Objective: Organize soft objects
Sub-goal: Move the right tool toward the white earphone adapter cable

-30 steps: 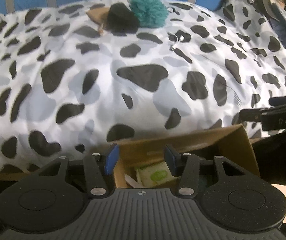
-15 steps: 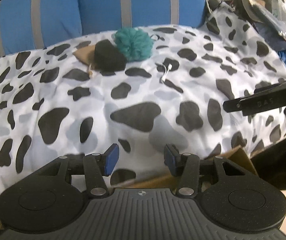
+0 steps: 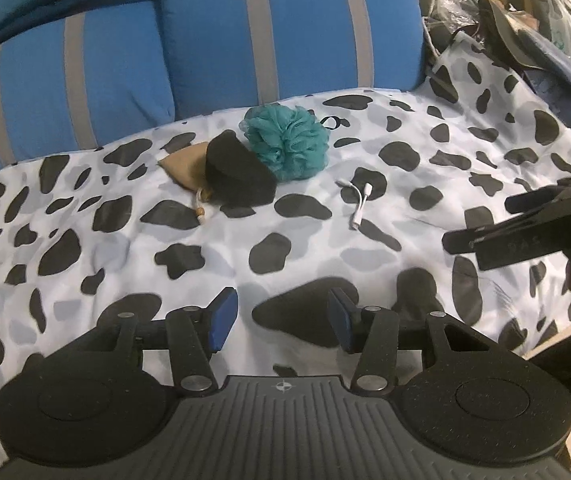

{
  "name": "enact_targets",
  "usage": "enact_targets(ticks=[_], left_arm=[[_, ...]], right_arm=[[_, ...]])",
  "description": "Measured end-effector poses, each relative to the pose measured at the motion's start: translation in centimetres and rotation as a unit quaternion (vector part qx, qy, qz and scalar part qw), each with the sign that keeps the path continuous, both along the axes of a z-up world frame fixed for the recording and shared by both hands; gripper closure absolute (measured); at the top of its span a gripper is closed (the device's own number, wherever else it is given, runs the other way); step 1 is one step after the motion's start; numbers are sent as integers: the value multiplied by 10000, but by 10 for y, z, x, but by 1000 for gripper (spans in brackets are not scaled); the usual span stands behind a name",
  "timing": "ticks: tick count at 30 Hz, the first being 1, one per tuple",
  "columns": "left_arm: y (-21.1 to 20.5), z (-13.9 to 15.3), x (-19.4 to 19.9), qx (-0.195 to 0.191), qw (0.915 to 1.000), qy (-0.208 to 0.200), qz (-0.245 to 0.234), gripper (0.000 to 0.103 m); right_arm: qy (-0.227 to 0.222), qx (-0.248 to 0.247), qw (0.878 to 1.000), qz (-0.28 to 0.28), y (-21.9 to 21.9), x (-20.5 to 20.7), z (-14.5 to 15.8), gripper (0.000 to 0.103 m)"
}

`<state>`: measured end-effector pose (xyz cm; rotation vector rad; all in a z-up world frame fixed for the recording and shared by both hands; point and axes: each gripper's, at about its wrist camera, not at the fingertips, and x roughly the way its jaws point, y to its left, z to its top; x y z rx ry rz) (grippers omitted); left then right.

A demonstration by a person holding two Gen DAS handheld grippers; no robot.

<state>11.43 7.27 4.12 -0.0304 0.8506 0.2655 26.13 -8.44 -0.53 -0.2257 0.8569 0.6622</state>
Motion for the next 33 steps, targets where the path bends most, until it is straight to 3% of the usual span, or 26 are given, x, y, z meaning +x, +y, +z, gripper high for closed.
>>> enact_targets(ticks=[8,14,21,27,29,30,31,33], left_arm=[[24,-2,25,-422,9989,-201,59,54],[29,-2,31,-297,9989,-366,57,54],[38,-13,35,-147,9994,-129,296,54],[52,-20,34,-198,9977,-59,640,54],[55,-20,33,-223,9972,-101,710,44],[56,-19,33,-192,9970,-130,741,27],[55,-19,33,-128,9968,-227,753,20],[52,-16,31,48,9968,-416,680,18]], right_arm=[[258,49,9996,56,16,27,-10,0],[176,-136,9997,41,32,48,-17,0],[513,75,9981,343,49,67,-28,0],[420,64,9976,545,75,79,-37,0],[418,49,9974,584,83,84,-42,0],[412,39,9974,598,88,86,-44,0],[406,36,9974,599,92,88,-46,0],[434,39,9973,586,98,93,-51,1]])
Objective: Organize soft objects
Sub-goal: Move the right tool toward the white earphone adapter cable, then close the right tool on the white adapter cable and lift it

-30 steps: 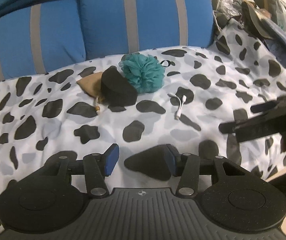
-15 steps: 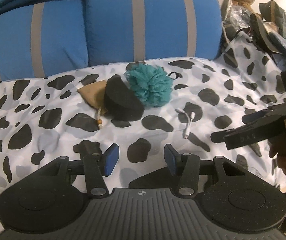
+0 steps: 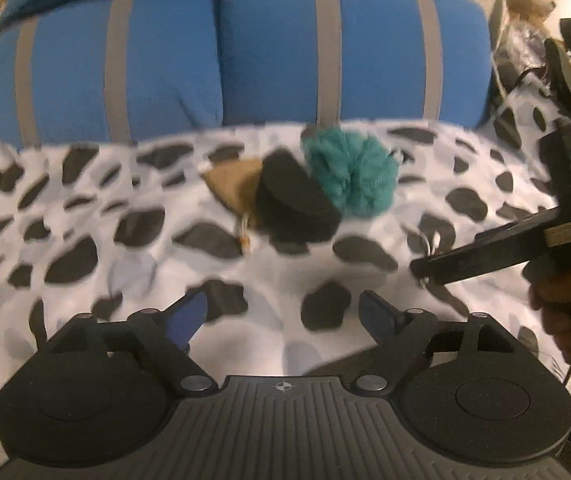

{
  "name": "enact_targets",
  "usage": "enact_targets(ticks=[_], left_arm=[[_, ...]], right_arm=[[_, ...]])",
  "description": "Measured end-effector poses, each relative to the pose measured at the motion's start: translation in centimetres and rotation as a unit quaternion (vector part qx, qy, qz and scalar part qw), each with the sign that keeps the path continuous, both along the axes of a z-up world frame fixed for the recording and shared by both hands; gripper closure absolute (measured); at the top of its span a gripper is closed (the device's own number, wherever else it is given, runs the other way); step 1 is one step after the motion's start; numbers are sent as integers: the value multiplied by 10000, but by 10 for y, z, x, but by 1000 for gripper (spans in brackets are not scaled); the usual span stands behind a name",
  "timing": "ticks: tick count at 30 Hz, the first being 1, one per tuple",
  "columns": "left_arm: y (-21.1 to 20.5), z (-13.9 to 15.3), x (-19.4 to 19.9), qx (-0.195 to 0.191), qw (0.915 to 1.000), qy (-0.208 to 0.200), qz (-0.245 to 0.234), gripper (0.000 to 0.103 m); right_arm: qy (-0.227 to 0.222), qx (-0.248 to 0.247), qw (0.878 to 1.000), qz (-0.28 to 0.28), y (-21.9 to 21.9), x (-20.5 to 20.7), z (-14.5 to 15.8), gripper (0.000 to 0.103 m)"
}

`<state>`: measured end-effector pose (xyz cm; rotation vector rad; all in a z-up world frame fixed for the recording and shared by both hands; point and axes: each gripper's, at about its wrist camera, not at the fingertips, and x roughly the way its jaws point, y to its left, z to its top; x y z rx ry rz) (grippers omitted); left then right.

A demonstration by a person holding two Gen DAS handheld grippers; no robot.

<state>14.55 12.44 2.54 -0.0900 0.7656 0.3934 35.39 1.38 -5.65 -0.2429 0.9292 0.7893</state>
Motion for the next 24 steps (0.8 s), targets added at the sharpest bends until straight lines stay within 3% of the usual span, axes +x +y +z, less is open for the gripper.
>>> enact_targets(ticks=[6,8,10,16,22,24], left_arm=[[-5,2,4,3,9995,113,-290,18],[-6,2,5,58,9992,192,-337,18],[-8,1,5,105,9989,232,-392,18],[-8,4,2,-109,9984,83,-553,18],[-10,2,3,-151,9979,74,-633,18],[-11,1,4,-173,9977,103,-645,18]], right_arm=[[122,-121,9998,-143,13,11,-16,19],[169,-161,9996,-172,16,14,-21,39],[125,-278,9989,-343,18,17,-25,48],[2,-384,9987,-332,20,13,-27,56],[-119,-494,9984,-251,19,10,-26,88],[-136,-467,9986,-202,17,9,-26,94]])
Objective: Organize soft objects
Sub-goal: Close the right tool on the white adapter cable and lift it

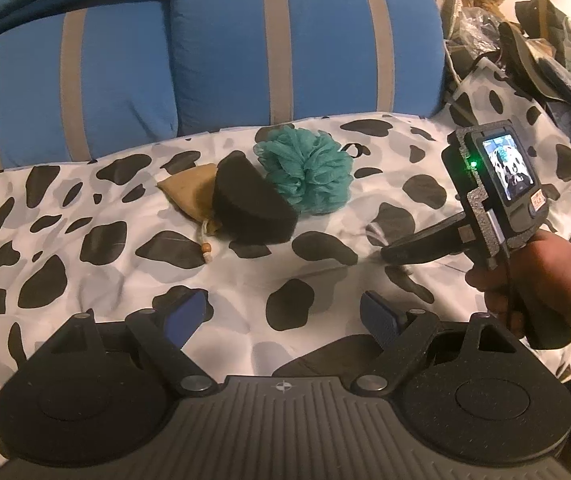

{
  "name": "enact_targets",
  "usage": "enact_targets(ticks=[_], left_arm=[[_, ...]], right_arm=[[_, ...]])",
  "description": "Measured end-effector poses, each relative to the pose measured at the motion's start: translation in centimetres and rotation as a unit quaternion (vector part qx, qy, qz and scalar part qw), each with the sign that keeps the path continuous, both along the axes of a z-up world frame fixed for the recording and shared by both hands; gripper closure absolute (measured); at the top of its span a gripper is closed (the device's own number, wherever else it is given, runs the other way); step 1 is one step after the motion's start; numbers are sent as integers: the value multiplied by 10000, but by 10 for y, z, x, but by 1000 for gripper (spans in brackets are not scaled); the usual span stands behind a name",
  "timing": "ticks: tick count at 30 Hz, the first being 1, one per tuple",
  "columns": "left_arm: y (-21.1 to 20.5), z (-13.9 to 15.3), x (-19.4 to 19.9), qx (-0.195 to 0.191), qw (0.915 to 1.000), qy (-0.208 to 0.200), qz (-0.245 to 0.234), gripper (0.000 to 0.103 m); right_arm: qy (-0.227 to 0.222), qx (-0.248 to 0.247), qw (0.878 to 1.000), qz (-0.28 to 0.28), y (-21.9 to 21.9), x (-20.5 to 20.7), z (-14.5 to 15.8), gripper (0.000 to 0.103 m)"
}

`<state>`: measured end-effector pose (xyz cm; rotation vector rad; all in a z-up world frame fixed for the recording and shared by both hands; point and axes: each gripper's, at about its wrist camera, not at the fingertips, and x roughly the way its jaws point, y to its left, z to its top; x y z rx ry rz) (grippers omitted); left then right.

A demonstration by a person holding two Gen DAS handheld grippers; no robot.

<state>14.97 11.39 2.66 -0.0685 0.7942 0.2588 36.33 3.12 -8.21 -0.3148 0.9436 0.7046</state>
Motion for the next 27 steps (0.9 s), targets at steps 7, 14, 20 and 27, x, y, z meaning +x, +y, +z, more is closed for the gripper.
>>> enact_targets(ticks=[7,14,20,27], left_arm=[[9,1,-1,-286,9994,-130,161,18],[9,3,2,-407,9987,-276,134,18],[2,-3,8,-125,9994,-307,61,18],[10,-13,24,18,9996,-229,145,18]], right_arm=[[-305,56,9993,194,-3,-7,13,94],[-561,167,9980,251,-14,-14,36,95],[-596,227,9977,248,-31,-18,55,101],[-483,322,9977,354,-50,-22,68,101]])
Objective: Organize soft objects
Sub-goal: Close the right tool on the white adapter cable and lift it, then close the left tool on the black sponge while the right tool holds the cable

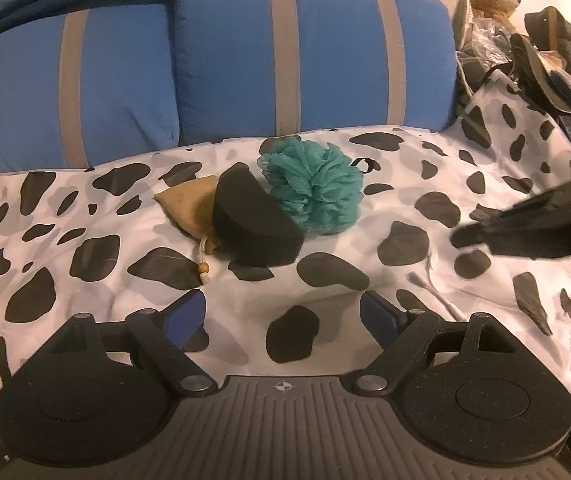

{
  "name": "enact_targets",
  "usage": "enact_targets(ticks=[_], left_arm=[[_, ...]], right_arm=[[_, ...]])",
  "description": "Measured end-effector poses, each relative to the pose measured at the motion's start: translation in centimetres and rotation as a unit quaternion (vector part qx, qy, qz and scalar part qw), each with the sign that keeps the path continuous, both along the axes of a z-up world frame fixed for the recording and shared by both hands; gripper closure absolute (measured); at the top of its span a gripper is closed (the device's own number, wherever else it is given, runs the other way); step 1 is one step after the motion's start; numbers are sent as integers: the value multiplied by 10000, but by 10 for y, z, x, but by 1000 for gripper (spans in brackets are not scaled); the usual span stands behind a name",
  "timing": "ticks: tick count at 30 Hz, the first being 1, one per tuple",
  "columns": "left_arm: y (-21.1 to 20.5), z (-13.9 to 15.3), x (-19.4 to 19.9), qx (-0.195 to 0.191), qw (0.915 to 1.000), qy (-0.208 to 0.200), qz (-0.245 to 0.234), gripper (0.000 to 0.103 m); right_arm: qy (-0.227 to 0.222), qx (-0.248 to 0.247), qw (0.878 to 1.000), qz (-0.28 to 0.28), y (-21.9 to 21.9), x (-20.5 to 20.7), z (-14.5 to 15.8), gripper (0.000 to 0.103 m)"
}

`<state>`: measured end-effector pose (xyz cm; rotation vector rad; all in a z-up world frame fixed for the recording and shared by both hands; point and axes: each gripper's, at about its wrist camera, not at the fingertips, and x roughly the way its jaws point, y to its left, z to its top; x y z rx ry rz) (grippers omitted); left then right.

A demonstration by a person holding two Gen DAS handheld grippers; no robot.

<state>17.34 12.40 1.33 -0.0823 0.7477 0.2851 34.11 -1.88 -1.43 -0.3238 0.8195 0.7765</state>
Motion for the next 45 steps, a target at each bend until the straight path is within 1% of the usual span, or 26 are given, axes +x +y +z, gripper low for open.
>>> enact_targets(ticks=[3,4,5,6,7,8,10,12,16,19,21,23,24,25,30,37,42,45], left_arm=[[6,-5,7,19,9999,59,80,18],[7,-6,9,17,9999,75,101,18],[10,-8,12,5,9999,89,125,18],[12,-9,15,-4,9999,91,127,18],[13,-10,17,-1,9999,85,122,18],[15,-11,20,15,9999,79,122,18],[18,-13,26,68,9999,71,128,18],[21,-15,32,88,9999,53,121,18],[27,-19,43,114,9999,34,108,18],[31,-23,49,142,9999,28,90,18],[34,-26,54,144,9998,35,90,18],[36,-29,57,164,9998,33,77,18],[37,-30,58,186,9998,30,66,18],[37,-32,60,210,9998,30,54,18],[39,-38,68,275,9996,-12,-1,18],[42,-43,83,99,9999,-118,35,18],[43,-50,102,123,9994,-32,313,18],[47,-57,114,46,9988,89,489,18]], right_arm=[[333,72,9994,40,-9,4,-5,100],[383,23,9993,3,-11,5,-7,99],[437,-47,9990,-20,-13,6,-11,95],[504,-139,9986,-34,-13,8,-16,86],[565,-215,9982,-49,-13,9,-22,71],[615,-265,9977,-47,-14,9,-27,59],[717,-330,9969,28,-12,8,-36,54],[721,-395,9966,91,-10,6,-44,53],[594,-529,9967,182,-4,6,-60,53],[504,-472,9973,261,-1,5,-65,61],[406,-440,9977,313,2,5,-66,68],[402,-396,9980,294,5,6,-66,83],[420,-382,9980,293,6,7,-67,87],[425,-418,9979,267,7,7,-68,96],[283,-477,9981,272,9,3,-64,97],[199,-333,9992,115,7,7,-45,97],[183,-213,9995,118,5,9,-36,97],[177,-167,9996,142,3,9,-32,97]])
